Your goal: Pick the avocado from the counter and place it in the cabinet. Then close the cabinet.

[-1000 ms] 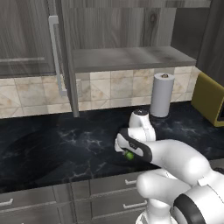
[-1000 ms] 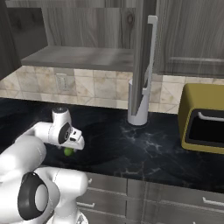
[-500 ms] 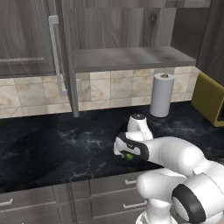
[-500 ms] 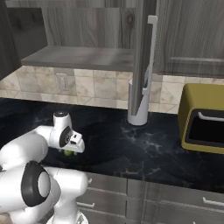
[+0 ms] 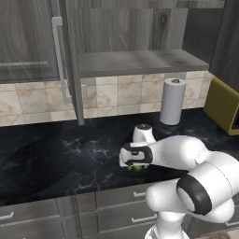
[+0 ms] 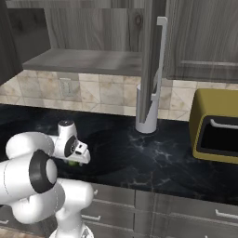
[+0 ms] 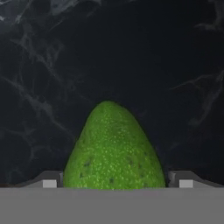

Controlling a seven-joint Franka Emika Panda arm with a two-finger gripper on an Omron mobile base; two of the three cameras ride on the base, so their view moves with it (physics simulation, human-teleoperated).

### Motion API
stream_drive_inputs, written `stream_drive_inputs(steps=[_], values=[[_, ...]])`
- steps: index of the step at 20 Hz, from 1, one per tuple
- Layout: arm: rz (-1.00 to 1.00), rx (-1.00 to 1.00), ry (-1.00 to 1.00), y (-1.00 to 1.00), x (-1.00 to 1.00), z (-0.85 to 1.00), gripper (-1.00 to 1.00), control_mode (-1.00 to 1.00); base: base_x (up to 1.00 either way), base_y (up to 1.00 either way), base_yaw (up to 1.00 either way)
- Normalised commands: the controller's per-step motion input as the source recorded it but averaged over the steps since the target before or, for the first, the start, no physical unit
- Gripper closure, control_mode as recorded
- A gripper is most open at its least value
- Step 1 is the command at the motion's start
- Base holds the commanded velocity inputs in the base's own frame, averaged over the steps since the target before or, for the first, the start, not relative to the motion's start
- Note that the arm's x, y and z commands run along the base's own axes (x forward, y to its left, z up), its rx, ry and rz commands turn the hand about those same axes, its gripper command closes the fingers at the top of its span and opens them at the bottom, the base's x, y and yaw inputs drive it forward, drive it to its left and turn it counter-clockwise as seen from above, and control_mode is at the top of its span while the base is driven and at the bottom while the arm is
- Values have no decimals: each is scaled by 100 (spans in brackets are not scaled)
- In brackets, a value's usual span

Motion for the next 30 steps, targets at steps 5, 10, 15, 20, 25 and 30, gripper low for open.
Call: stream_drive_inputs(steps=[5,10,15,20,25,30], values=[[3,-1,0,6,-9,-7,100,-100,0,0,0],[5,-1,-5,0,-23,74,100,-100,0,0,0],[2,-4,-5,-1,-30,100,100,-100,0,0,0],[0,0,0,0,-31,100,100,-100,0,0,0],[0,0,0,0,-28,100,100,-100,0,0,0],[0,0,-7,-7,-25,100,100,-100,0,0,0]])
